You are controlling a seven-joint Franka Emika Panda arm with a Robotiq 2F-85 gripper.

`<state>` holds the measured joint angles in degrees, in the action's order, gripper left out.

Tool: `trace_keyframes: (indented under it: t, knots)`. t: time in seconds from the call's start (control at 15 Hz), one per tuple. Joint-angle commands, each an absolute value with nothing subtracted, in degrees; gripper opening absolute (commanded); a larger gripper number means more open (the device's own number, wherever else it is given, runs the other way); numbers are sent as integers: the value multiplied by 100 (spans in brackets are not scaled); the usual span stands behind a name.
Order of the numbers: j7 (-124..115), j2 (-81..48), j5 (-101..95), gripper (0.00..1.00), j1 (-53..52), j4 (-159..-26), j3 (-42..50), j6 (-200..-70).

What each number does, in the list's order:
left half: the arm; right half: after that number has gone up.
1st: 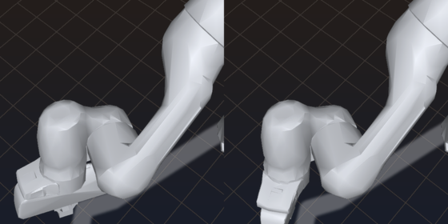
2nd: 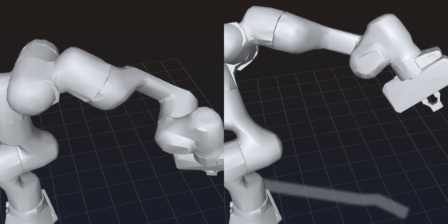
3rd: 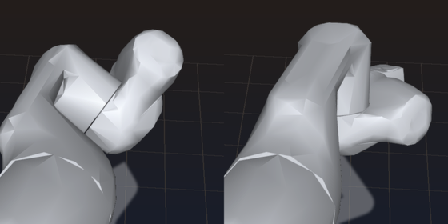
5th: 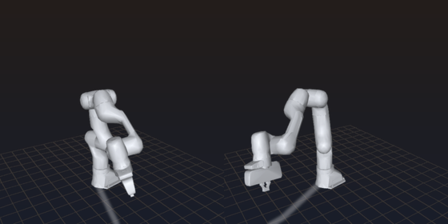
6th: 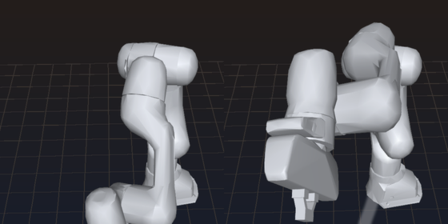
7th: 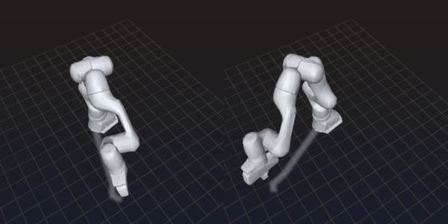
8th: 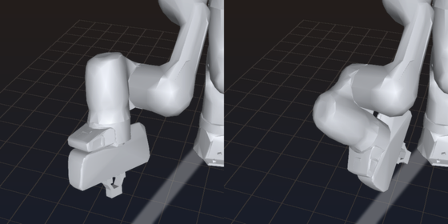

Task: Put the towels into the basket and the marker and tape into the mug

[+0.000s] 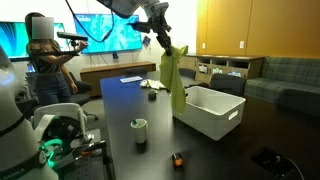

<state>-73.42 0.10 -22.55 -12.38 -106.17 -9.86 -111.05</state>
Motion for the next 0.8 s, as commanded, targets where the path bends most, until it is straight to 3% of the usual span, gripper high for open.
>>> trace_keyframes:
  t: [0.0, 0.73]
  knots:
    - [-6507, -807, -1991, 2, -1076, -9446, -902, -11051]
    - [-4375, -2899, -1297, 2, -1087, -6587, -466, -10858]
